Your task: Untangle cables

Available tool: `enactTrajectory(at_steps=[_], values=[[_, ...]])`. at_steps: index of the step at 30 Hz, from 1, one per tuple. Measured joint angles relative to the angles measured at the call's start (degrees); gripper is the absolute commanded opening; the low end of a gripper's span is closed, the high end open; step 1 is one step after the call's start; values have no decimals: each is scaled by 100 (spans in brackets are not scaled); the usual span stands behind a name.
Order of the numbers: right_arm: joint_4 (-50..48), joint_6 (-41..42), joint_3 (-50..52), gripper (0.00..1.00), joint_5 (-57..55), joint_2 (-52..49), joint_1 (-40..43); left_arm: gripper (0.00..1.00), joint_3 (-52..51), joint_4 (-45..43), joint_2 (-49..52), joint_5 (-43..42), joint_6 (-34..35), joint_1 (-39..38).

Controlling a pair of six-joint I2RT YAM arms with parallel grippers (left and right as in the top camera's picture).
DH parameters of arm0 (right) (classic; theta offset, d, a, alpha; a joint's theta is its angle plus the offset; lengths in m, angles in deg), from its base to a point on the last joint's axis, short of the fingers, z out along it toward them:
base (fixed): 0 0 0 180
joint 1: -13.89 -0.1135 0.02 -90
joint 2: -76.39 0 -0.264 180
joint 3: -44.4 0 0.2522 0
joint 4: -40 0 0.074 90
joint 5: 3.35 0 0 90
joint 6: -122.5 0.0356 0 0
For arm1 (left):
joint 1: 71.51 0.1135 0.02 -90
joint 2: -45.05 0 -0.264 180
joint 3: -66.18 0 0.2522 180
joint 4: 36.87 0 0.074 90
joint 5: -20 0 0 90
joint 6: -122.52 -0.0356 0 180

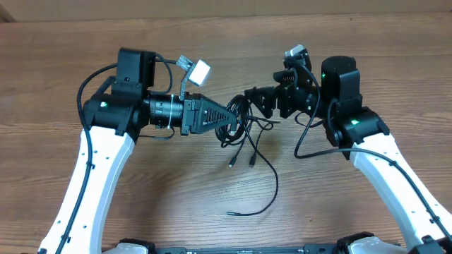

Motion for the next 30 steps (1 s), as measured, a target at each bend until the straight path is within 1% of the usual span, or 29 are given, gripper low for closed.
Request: enactTrajectory(at_steps=[3,8,12,16,18,22,26,30], values=[[85,131,-4,100,-254,-166,337,4,-42,11,28,13,-28,-2],[144,291,-4,100,-1239,-612,1355,4,-42,33,-61,-514,-149,-42],[140,450,-4,100,-1853,-636,1904,4,-42,72,-101,-922,-234,-55],[232,542,-4,100,-2114,-636,2347,4,-42,74,-195,-966,-275,-55],[236,568,-4,100,-2120,-636,2402,4,-42,74,-214,-833,-275,-55],[271,601,-4,100,-1843,-636,2391,4,-39,103,-221,-195,-278,-55],[479,625,-4,100,-1320,-636,2376,4,-39,236,-221,828,-273,-55],[929,638,-4,100,-713,-612,2371,5,-39,560,-221,1775,-245,-55]])
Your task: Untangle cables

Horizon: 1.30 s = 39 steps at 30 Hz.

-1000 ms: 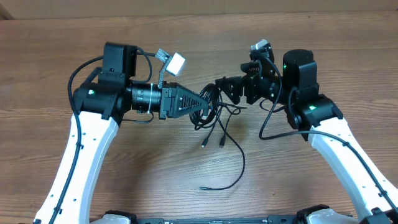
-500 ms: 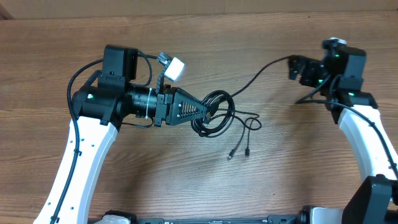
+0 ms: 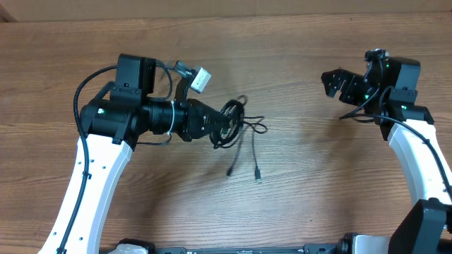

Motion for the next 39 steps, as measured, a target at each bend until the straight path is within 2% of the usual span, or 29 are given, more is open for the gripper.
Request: enactTrajectory(at_steps=[8,15,18,24,29,35,39], values=[[787,11,0,100,1502,278,-15,6,0,697,0,1172,15,0],[1434,-31,0,100,2658,354,-402,4,0,811,0,1591,-15,0],[1591,-269,0,100,2935,354,-778,4,0,1054,0,1628,-337,0],[1482,-787,0,100,3167,354,-1576,4,0,1644,0,1196,-1604,0],[1231,-949,0,100,3237,354,-1753,4,0,1845,0,643,-2490,0],[1141,-1788,0,100,3735,354,-1751,4,0,1878,0,42,-2929,0],[916,-2472,0,97,4074,354,-1753,4,0,2004,0,-48,-3034,0]])
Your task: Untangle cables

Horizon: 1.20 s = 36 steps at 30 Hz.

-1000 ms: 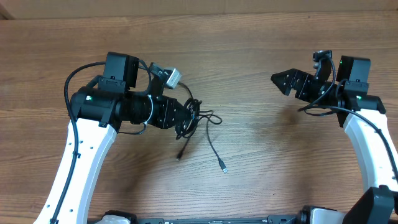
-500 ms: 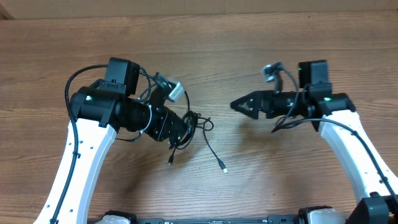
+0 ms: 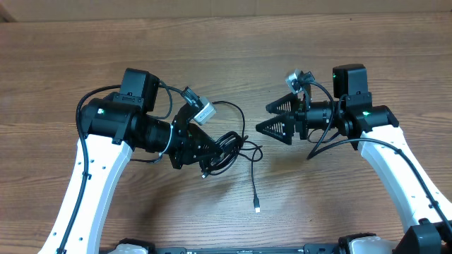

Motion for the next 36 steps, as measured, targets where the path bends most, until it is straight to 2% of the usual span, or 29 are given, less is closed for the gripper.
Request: enactTrajectory(at_steps=[9,15,20,24,29,33,34,36], values=[[-343,-1582,0,96,885,0,-13,6,238,621,-2,-57,-37,315],[-487,-1875,0,94,1161,0,-503,8,442,726,-2,-378,-37,483],[-710,-1956,0,88,402,0,-1193,7,442,758,-2,-595,-37,483],[-466,-1867,0,73,-33,0,-1318,4,442,737,-2,-627,-37,483],[380,-1840,0,55,-232,0,-1416,4,444,411,-2,-656,22,483],[769,-1858,2,11,-313,0,-1585,7,450,-48,-2,-584,361,483],[833,-1847,2,4,-334,0,-1622,9,452,-153,-2,-551,507,483],[876,-1823,2,4,-341,0,-1650,17,452,-229,-2,-503,651,483]])
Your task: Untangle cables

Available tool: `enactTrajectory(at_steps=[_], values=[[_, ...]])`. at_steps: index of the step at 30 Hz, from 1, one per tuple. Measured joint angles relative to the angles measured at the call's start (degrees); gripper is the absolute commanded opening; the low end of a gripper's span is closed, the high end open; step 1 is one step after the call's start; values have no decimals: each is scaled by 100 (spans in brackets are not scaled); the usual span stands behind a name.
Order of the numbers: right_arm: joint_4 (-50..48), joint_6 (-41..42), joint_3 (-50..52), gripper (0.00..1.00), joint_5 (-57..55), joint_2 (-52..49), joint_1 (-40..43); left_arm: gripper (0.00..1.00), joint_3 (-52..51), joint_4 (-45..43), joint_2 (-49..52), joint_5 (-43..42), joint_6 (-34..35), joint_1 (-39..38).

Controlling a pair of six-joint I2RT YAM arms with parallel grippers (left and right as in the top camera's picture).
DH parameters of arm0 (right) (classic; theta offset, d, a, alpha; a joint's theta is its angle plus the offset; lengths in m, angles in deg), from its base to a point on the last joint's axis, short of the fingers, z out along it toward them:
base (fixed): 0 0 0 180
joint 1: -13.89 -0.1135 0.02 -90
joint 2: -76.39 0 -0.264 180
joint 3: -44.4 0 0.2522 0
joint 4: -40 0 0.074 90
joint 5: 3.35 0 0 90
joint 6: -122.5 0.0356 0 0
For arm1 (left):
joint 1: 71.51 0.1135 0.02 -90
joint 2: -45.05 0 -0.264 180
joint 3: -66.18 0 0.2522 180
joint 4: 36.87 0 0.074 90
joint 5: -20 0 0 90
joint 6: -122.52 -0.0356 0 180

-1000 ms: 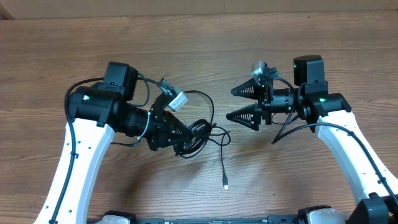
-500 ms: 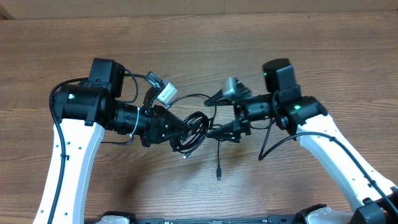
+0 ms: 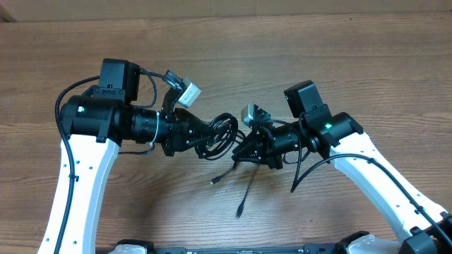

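Note:
A tangled bundle of black cables [image 3: 227, 131] is coiled at the middle of the table. My left gripper [image 3: 212, 139] is shut on the coil's left side, and its fingers are partly buried in the loops. My right gripper [image 3: 242, 153] has come in from the right and its tips reach the strands just under the coil. Its wrist is rolled, so the gap between the fingers is hidden. Two loose cable ends trail toward the front: one plug [image 3: 215, 181] and a longer one [image 3: 240, 209].
The wooden table [image 3: 339, 49] carries nothing else besides the arms. The left arm [image 3: 85, 169] and the right arm [image 3: 381, 176] come in from the front corners. A small white wrist camera [image 3: 186, 93] sticks up behind the left gripper.
My right gripper was open and well apart to the right of the bundle; now it is rolled over and at the strands under the coil. The left gripper has shifted slightly with the bundle.
Both grippers were at the bundle, with a long cable trailing to the front. Then the right arm was far off to the right and that long cable was gone from the bundle. Later the right gripper stood open nearer in; now it is against the coil again.

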Motion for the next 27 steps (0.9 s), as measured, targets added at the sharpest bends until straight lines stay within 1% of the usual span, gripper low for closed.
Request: enactTrajectory(at_steps=[4,5,6,7,8,11,15,18,19,20,21,22,27], values=[[22,138,0,4,-13,0,-4,39,0,7,0,195,221,7],[20,219,0,4,-20,0,-4,52,0,11,0,273,267,7],[17,280,0,4,-24,0,-4,58,0,24,0,363,328,7],[24,400,0,4,-26,2,-7,76,0,31,0,448,398,7],[20,490,0,4,-28,11,-7,84,0,37,0,533,450,7],[17,800,0,4,-35,81,-7,100,0,46,0,776,564,7],[-177,1451,-9,4,-37,238,-7,100,2,39,0,1117,774,7],[-420,2070,-35,4,-33,293,-7,100,2,0,0,1547,1193,7],[-540,2406,-50,4,-35,299,-4,99,2,-15,0,1727,1370,7],[-577,2546,-57,4,-33,299,-4,97,2,-24,0,1926,1598,7],[-680,2743,-61,4,-35,299,-4,92,2,-24,0,2122,1829,7],[-734,2883,-61,4,-35,299,-7,91,2,-26,0,2260,2002,7],[-1045,3379,-61,4,-31,299,-4,98,2,-74,0,2592,2944,7]])
